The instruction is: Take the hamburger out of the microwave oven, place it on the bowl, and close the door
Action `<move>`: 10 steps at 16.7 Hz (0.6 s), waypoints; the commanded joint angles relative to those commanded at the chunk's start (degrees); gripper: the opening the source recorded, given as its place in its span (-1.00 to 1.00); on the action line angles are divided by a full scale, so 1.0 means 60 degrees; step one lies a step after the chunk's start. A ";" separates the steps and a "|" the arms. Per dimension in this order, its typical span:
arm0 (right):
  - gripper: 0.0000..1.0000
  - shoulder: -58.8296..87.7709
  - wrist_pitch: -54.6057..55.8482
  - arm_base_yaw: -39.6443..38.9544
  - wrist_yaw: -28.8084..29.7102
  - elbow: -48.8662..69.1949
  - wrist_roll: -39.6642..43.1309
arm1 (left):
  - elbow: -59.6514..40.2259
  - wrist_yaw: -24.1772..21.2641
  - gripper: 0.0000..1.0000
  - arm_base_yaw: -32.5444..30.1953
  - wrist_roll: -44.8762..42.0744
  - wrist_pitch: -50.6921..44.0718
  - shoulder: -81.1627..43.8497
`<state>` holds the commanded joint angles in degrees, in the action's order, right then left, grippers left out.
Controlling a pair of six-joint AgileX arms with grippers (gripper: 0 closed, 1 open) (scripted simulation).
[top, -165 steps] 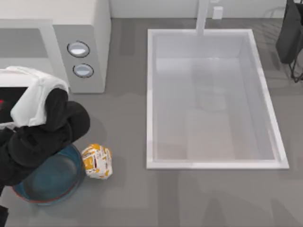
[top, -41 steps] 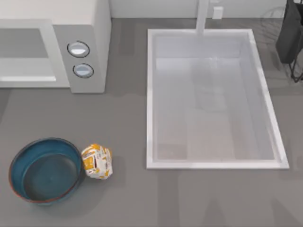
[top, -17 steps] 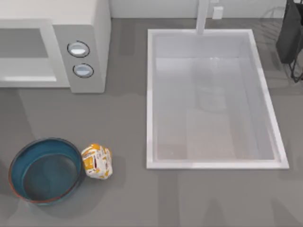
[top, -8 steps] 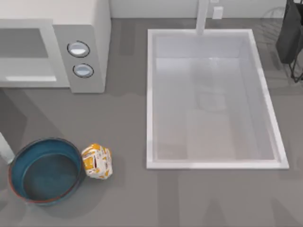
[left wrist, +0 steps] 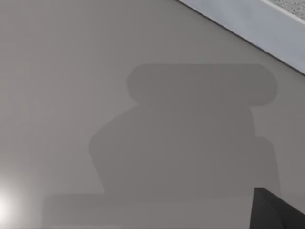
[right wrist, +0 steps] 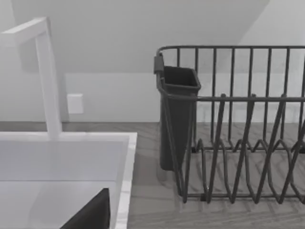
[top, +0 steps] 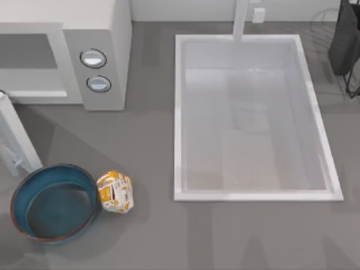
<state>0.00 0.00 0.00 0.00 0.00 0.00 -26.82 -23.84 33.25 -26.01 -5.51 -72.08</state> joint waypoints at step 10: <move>1.00 0.0000 0.0000 0.0000 0.0000 0.0000 0.0000 | 0.0611 0.1701 -1.00 -0.2609 0.1973 0.0083 0.0953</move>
<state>0.00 0.00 0.00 0.00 0.00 0.00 -23.15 -13.63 17.59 -14.18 -5.01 -66.36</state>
